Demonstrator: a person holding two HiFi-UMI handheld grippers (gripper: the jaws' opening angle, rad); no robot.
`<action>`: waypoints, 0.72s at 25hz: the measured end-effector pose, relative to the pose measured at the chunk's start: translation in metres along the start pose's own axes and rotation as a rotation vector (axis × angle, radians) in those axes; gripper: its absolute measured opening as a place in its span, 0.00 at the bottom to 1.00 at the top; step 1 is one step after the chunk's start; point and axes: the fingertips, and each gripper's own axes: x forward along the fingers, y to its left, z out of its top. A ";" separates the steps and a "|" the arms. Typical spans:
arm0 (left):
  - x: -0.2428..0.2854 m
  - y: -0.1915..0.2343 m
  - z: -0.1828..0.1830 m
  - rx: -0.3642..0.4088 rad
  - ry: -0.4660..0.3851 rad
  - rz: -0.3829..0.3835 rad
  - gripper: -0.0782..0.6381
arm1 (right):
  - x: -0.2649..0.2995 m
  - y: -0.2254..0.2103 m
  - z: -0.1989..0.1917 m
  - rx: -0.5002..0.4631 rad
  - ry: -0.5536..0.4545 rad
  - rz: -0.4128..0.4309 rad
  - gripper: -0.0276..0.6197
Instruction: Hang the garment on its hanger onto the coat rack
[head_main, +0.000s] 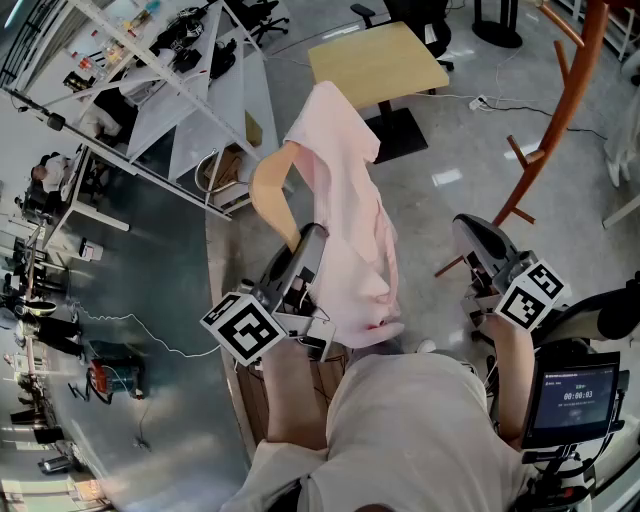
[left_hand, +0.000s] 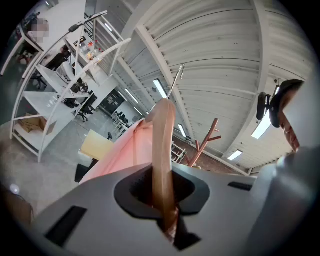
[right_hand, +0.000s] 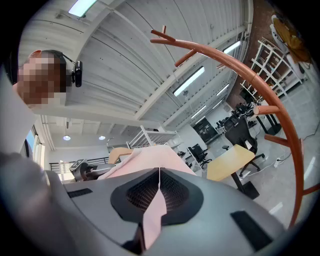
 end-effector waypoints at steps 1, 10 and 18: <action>0.003 -0.001 0.000 -0.002 0.002 -0.008 0.15 | -0.001 -0.001 0.001 -0.001 -0.002 -0.006 0.06; 0.092 0.062 0.030 -0.002 0.076 -0.083 0.15 | 0.061 -0.071 0.015 -0.013 -0.046 -0.105 0.06; 0.174 0.096 0.067 0.052 0.220 -0.222 0.15 | 0.128 -0.108 0.040 -0.036 -0.128 -0.226 0.06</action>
